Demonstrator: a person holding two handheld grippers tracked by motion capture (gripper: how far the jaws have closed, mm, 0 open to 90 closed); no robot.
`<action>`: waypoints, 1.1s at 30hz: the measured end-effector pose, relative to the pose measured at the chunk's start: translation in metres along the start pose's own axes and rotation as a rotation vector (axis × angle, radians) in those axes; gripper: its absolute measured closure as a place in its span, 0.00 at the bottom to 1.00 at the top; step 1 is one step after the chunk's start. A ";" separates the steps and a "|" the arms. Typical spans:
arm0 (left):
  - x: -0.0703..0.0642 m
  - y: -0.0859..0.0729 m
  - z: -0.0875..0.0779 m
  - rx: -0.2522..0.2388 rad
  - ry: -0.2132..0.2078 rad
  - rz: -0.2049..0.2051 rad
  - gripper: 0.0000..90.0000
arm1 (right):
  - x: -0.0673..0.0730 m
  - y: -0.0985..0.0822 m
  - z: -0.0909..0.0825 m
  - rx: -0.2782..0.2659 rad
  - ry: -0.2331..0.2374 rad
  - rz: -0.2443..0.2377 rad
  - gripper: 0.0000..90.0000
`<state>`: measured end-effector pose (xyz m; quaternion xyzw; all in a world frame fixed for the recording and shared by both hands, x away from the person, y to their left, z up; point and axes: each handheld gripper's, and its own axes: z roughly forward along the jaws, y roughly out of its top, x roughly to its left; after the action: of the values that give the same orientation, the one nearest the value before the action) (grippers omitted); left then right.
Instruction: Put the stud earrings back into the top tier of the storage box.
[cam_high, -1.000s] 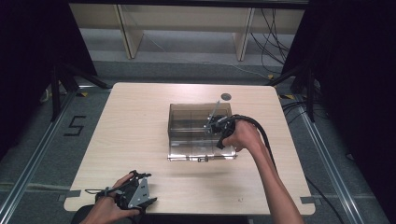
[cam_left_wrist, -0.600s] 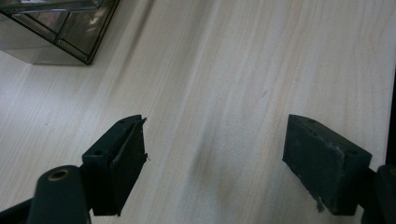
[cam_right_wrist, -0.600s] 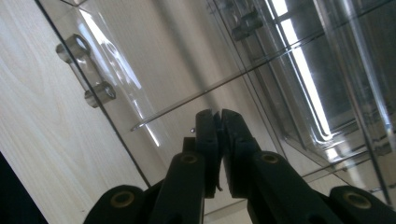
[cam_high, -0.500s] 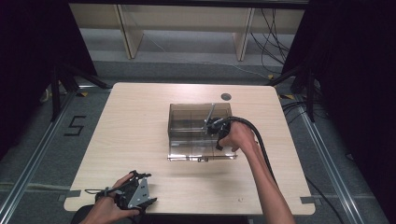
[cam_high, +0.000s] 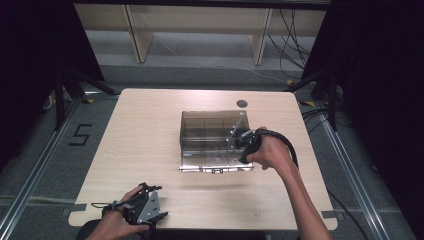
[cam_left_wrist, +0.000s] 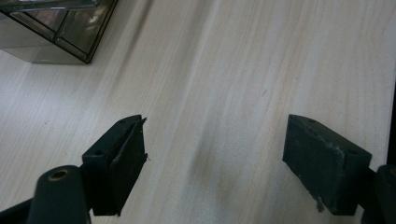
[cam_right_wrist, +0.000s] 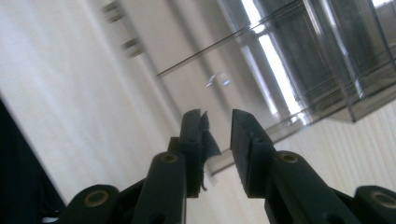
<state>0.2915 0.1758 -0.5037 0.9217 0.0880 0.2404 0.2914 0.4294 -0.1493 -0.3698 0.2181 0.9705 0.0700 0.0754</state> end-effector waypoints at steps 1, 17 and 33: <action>0.000 0.000 0.000 0.000 0.002 -0.001 0.23 | 0.004 -0.005 -0.004 -0.008 0.000 -0.008 0.82; 0.001 0.000 0.000 0.000 0.014 0.001 0.23 | 0.065 -0.074 -0.010 -0.053 0.050 -0.027 0.80; 0.000 0.000 0.001 -0.008 0.018 -0.002 0.23 | 0.081 -0.090 0.039 0.042 0.099 -0.060 0.83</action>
<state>0.2921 0.1756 -0.5040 0.9183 0.0909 0.2487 0.2944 0.3270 -0.1903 -0.4326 0.1867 0.9804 0.0580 0.0247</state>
